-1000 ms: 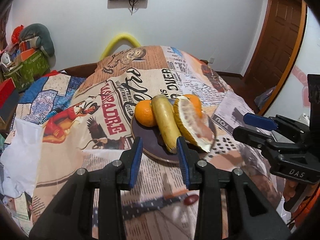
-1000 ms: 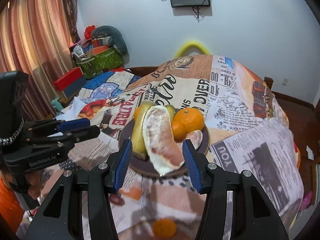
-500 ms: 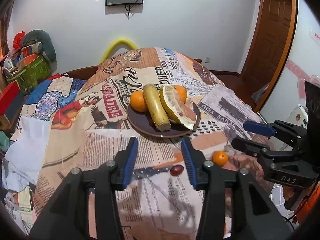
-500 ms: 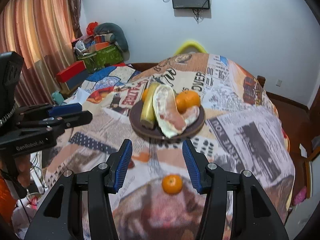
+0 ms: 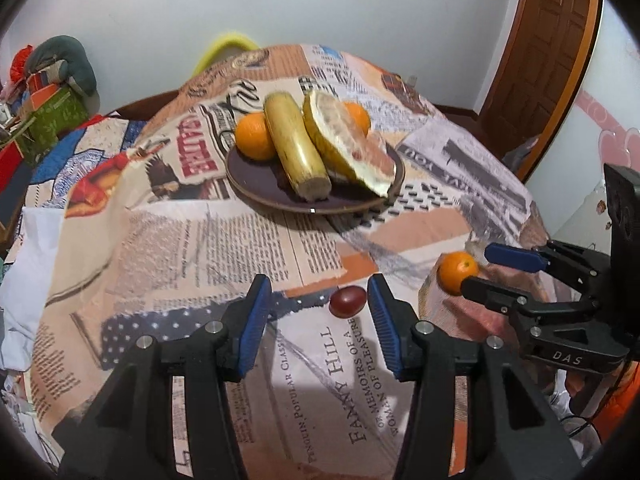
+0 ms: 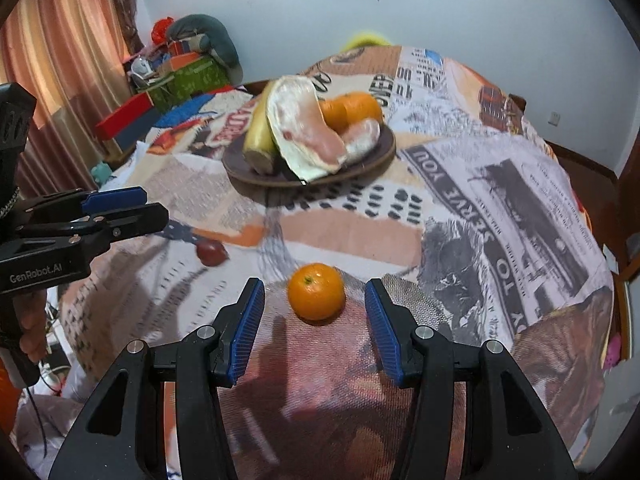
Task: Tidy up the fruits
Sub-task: 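Close the right tool on the mandarin and lift it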
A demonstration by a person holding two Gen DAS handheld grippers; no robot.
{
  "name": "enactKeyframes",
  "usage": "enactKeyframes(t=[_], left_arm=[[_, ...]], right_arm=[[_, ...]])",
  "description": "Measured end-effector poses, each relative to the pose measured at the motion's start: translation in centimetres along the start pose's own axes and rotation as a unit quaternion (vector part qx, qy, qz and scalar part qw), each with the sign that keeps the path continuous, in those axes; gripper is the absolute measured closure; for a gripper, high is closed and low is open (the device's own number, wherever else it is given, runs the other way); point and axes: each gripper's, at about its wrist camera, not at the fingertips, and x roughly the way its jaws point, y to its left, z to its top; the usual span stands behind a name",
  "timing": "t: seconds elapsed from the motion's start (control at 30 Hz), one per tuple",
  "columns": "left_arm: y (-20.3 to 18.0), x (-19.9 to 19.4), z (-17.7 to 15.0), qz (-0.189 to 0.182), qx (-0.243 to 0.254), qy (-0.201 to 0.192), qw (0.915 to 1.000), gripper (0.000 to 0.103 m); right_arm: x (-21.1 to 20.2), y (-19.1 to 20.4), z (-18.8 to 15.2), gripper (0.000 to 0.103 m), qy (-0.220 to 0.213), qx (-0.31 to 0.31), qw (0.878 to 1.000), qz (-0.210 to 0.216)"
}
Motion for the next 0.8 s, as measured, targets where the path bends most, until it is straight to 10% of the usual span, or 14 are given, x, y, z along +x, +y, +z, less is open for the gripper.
enactKeyframes(t=[0.27, 0.8], left_arm=[[-0.6, 2.9, -0.8, -0.021, 0.002, 0.029, 0.9993, 0.054], [-2.0, 4.4, -0.8, -0.037, 0.013, 0.038, 0.9985, 0.078]], right_arm=[[1.5, 0.0, -0.4, 0.071, 0.016, -0.003, 1.000, 0.023], [0.9, -0.9, 0.5, 0.072, -0.001, 0.008, 1.000, 0.028]])
